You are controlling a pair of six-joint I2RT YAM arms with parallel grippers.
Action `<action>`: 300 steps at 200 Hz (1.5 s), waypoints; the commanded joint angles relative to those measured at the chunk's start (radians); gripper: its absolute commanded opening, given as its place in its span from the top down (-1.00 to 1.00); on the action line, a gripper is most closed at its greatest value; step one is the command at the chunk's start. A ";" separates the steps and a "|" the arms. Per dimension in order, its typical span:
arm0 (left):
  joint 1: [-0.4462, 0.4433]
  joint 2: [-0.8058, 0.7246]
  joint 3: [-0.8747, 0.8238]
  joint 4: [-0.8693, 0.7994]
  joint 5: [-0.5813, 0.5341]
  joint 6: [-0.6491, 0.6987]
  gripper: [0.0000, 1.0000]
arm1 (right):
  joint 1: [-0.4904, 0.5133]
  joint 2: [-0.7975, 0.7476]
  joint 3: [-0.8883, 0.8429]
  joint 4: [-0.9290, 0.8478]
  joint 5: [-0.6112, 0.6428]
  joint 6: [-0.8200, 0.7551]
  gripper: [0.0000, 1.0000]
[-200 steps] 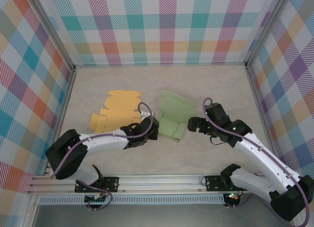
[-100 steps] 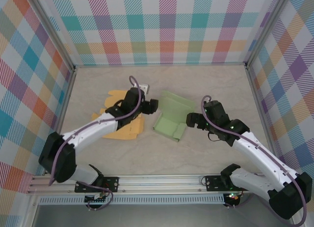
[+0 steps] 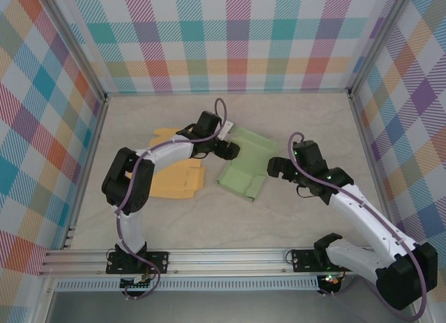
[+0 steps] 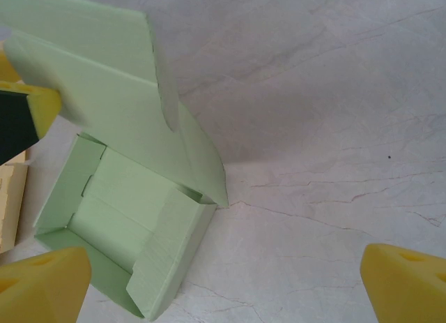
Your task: Fold the paper box
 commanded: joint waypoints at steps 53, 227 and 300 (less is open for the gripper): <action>0.004 0.003 0.025 -0.020 0.121 0.038 -0.18 | -0.033 0.051 -0.024 0.087 -0.094 -0.042 -0.62; 0.004 -0.107 -0.088 0.094 0.107 -0.076 0.91 | -0.040 0.256 0.042 0.233 -0.093 -0.179 1.00; 0.005 -0.399 -0.373 0.258 -0.101 -0.172 0.24 | -0.039 0.333 0.078 0.322 -0.178 -0.472 1.00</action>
